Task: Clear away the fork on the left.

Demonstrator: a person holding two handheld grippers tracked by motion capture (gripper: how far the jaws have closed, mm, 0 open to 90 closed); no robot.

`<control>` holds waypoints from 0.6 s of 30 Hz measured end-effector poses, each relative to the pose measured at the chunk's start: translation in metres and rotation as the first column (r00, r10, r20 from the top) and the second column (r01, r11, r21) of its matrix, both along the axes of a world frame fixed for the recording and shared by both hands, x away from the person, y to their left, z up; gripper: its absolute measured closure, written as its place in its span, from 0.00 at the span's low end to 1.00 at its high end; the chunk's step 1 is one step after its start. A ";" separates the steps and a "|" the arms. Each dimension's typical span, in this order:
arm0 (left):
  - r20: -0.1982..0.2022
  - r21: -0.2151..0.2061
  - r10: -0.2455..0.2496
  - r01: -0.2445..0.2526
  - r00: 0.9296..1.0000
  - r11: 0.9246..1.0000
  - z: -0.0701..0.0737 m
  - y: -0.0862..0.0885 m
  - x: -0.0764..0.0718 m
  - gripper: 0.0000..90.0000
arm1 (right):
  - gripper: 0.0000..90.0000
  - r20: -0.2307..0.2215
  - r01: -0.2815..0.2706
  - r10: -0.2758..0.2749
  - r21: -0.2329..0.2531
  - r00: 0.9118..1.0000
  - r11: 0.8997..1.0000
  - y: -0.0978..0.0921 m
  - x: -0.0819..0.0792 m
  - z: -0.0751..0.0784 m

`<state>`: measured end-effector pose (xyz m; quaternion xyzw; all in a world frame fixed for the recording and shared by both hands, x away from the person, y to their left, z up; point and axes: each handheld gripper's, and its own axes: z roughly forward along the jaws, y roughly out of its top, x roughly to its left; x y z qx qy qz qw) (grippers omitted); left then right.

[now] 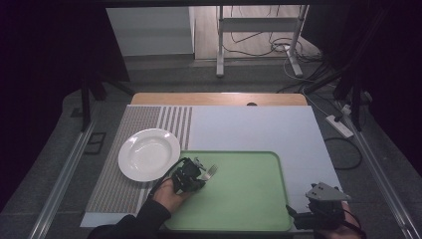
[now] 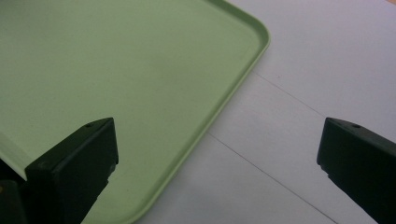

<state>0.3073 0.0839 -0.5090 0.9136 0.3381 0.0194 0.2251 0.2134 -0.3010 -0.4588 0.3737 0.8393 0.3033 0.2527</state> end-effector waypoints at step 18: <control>-0.030 -0.014 0.168 -0.168 0.985 0.986 -0.003 0.052 0.012 0.99 | 0.00 0.002 -0.005 0.005 0.000 1.000 1.000 0.000 0.000 0.000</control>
